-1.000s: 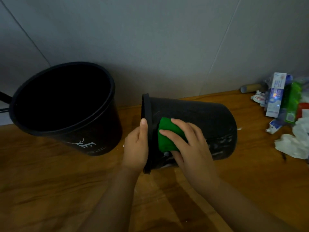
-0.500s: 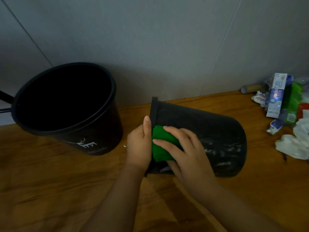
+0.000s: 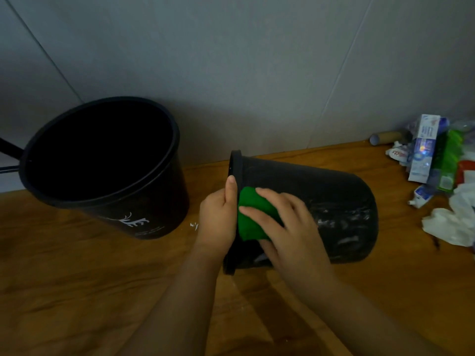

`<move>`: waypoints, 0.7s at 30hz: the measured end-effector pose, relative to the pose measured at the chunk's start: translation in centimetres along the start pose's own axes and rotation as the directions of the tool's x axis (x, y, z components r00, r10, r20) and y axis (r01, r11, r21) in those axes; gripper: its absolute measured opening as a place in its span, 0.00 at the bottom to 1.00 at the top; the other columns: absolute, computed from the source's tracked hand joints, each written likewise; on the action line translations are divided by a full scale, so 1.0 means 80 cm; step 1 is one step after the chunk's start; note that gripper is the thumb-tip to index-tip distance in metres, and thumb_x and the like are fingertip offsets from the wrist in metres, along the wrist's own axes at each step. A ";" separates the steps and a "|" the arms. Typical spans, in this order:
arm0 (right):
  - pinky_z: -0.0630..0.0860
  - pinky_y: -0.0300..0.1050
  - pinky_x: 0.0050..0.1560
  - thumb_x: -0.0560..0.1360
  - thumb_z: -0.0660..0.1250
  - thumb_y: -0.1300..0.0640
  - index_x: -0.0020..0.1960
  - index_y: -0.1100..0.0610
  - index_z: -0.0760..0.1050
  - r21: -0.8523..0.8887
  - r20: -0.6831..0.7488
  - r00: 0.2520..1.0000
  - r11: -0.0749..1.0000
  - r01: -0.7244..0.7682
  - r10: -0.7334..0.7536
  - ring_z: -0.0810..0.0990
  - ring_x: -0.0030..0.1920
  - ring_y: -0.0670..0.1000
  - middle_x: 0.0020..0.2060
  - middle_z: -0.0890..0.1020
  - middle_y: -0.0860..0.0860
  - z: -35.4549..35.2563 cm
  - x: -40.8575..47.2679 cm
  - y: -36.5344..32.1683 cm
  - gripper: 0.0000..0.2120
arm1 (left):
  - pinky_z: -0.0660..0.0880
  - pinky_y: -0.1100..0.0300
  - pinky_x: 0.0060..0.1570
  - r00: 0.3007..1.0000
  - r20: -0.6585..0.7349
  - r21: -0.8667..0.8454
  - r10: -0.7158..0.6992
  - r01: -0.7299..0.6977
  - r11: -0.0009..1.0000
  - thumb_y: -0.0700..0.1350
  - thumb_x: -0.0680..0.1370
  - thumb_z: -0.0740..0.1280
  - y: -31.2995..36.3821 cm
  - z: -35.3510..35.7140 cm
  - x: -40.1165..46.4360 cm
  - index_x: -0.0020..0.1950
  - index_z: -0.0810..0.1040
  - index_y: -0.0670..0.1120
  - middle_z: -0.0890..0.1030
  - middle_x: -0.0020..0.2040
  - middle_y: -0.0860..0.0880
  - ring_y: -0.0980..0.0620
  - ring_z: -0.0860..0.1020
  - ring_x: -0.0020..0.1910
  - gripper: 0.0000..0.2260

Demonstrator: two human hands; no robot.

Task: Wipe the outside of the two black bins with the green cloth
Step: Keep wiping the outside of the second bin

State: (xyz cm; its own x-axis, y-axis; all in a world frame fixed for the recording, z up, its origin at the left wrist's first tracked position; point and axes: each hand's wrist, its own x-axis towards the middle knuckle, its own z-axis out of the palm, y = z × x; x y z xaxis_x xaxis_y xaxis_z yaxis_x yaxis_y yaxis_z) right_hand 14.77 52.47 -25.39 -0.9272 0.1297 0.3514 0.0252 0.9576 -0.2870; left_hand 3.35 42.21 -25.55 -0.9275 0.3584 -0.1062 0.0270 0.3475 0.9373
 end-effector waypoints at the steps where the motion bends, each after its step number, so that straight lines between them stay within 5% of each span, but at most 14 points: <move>1: 0.71 0.56 0.65 0.72 0.65 0.57 0.68 0.48 0.72 -0.010 0.007 1.000 1.000 0.022 -0.022 0.68 0.68 0.57 0.70 0.70 0.51 -0.001 0.004 0.005 0.24 | 0.71 0.54 0.35 1.000 0.008 0.002 0.001 -0.001 1.000 0.56 0.84 0.52 0.001 -0.001 0.002 0.35 0.76 0.38 0.76 0.31 0.45 0.49 0.75 0.32 0.28; 7: 0.73 0.60 0.62 0.70 0.67 0.56 0.67 0.50 0.72 -0.024 -0.129 0.955 0.962 -0.271 0.266 0.67 0.67 0.60 0.69 0.69 0.54 0.004 -0.005 0.017 0.25 | 0.74 0.48 0.39 1.000 0.015 0.010 -0.012 0.012 1.000 0.58 0.83 0.52 0.001 -0.001 0.011 0.40 0.77 0.35 0.77 0.35 0.41 0.42 0.76 0.36 0.30; 13: 0.70 0.59 0.65 0.68 0.67 0.54 0.69 0.47 0.67 -0.109 -0.044 0.998 0.994 0.033 -0.038 0.67 0.67 0.61 0.69 0.68 0.55 0.021 -0.011 0.002 0.29 | 0.75 0.51 0.39 0.999 0.035 0.017 -0.036 0.035 0.999 0.57 0.84 0.51 0.004 -0.001 0.013 0.38 0.77 0.37 0.79 0.35 0.41 0.43 0.78 0.37 0.29; 18: 0.73 0.63 0.61 0.68 0.68 0.56 0.68 0.49 0.69 -0.082 -0.142 0.972 0.977 -0.199 0.186 0.67 0.66 0.62 0.69 0.68 0.56 0.012 -0.011 0.026 0.28 | 0.77 0.40 0.50 0.997 0.051 0.004 -0.061 0.061 0.998 0.61 0.83 0.51 0.000 -0.001 0.018 0.45 0.79 0.34 0.81 0.44 0.34 0.35 0.80 0.46 0.32; 21: 0.72 0.62 0.61 0.66 0.69 0.58 0.66 0.48 0.69 -0.074 -0.163 0.975 0.984 -0.162 0.148 0.66 0.66 0.61 0.68 0.68 0.55 0.018 -0.023 0.016 0.29 | 0.77 0.39 0.49 0.996 0.059 -0.003 -0.071 0.072 0.997 0.62 0.83 0.50 0.000 0.001 0.017 0.48 0.78 0.33 0.80 0.45 0.33 0.34 0.79 0.46 0.33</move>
State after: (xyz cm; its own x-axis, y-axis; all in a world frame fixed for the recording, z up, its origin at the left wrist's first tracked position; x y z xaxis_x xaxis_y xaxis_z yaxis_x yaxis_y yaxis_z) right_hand 15.97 53.12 -27.69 -0.8397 0.3106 0.4454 0.2029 0.9403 -0.2732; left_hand 2.13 42.78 -25.72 -0.9036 0.3829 -0.1921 -0.0405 0.3699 0.9282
